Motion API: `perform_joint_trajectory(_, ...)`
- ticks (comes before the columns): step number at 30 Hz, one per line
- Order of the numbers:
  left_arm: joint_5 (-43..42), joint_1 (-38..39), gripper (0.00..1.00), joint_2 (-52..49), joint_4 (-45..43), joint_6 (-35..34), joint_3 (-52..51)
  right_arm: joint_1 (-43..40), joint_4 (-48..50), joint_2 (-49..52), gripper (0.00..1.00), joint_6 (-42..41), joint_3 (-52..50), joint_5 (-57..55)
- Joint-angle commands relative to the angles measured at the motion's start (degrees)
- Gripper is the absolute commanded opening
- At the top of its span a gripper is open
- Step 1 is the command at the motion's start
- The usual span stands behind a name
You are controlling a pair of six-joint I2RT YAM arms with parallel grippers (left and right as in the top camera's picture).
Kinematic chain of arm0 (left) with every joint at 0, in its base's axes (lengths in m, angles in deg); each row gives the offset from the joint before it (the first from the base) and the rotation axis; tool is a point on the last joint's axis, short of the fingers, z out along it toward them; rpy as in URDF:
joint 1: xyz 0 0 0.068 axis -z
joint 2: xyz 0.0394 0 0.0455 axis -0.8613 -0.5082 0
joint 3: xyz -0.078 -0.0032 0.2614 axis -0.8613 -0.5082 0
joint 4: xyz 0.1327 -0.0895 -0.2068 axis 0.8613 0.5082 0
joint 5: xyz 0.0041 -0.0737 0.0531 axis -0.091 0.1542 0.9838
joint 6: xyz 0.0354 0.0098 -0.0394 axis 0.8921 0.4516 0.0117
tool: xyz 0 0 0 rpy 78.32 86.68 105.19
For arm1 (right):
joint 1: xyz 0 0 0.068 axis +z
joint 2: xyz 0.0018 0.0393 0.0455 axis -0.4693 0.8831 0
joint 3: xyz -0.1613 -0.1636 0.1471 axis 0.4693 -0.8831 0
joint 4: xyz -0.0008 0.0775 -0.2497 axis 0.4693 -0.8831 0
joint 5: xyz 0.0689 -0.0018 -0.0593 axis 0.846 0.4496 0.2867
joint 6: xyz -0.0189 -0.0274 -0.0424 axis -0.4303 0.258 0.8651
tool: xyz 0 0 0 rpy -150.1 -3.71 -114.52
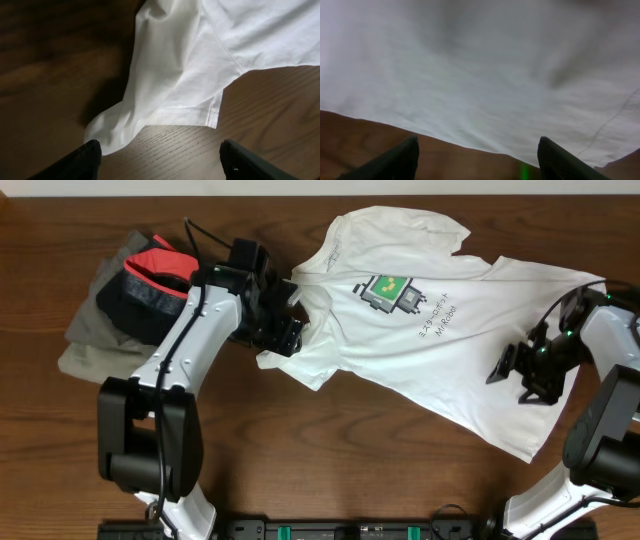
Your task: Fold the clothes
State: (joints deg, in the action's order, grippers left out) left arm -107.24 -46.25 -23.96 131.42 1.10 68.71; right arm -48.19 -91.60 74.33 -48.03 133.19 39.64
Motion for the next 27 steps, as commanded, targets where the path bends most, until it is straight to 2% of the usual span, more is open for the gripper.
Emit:
perform_joint_trajectory(1,0.98,-0.39,0.78,2.84,0.15,0.76,0.85,1.49,0.26,-0.31,0.72,5.09,-3.45,1.92)
perform_joint_trajectory(5,0.98,-1.18,0.78,4.7,0.11,0.76,1.77,4.85,1.51,-3.85,0.71,11.13,-6.4,9.29)
perform_joint_trajectory(9,0.98,-2.99,0.78,7.45,-0.5,0.74,2.12,10.86,3.45,-13.86,0.71,10.67,-8.57,7.82)
perform_joint_trajectory(11,0.96,-4.09,0.78,8.85,-0.72,0.5,2.12,14.62,5.81,-20.87,0.74,7.56,-9.55,4.63)
perform_joint_trajectory(12,0.92,-4.61,0.78,9.51,-0.74,0.5,2.12,16.72,7.28,-24.79,0.78,4.0,-10.25,0.94)
perform_joint_trajectory(14,0.92,-5.38,0.78,10.4,-0.76,0.5,2.12,19.78,8.7,-31.28,0.96,-4.7,-11.8,-7.02)
perform_joint_trajectory(15,0.92,-5.75,0.79,10.69,-0.81,0.42,2.12,20.52,8.87,-34.05,0.99,-8.68,-12.85,-10.43)
perform_joint_trajectory(18,0.92,-6.19,0.78,10.88,-0.98,-0.2,2.12,19.58,9.01,-38.75,0.99,-15.26,-16.26,-15.85)
perform_joint_trajectory(21,0.9,-6.19,0.79,10.88,-1.03,-0.33,2.12,15.67,9.53,-39.43,0.99,-20.41,-19.89,-16.24)
perform_joint_trajectory(27,0.9,-6.19,0.79,10.88,-1.38,-1.66,2.12,6.38,11.1,-35.63,0.96,-22.93,-25.75,-13.97)
